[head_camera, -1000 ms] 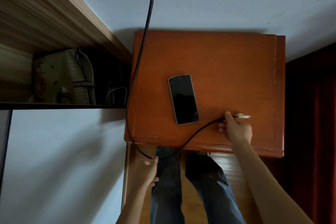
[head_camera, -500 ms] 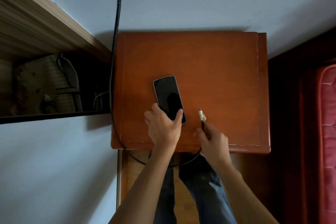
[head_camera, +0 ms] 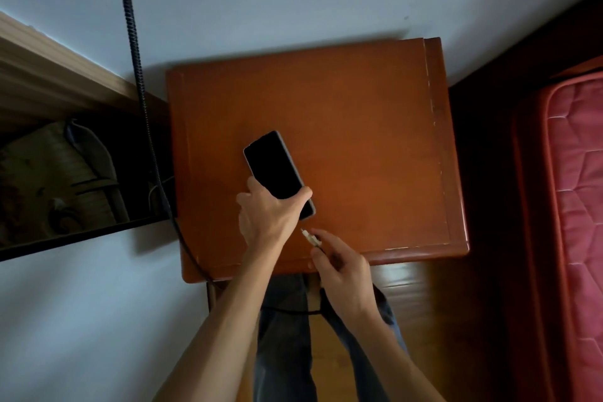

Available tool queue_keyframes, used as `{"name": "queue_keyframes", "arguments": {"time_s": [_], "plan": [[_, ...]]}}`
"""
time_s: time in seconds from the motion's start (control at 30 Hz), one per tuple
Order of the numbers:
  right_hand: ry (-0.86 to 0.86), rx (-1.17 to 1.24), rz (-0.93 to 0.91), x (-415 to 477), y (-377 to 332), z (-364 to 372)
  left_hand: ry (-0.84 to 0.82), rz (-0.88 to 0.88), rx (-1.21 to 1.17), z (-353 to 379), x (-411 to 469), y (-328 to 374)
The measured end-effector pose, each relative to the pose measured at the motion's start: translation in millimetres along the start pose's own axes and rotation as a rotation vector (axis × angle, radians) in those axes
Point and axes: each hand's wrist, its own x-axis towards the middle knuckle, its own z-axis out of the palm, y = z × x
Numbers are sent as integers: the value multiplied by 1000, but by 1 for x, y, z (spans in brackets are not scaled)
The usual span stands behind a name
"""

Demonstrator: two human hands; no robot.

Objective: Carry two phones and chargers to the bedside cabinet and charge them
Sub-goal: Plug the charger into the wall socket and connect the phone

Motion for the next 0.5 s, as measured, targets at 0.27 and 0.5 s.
{"name": "queue_keyframes", "arguments": {"time_s": [0.27,0.5], "plan": [[130,314,79,6,-13,8,-138,-109,-293,-16,9,10],[104,251,42,14,-21,7,-170,-139,-390,-22,13,9]]}}
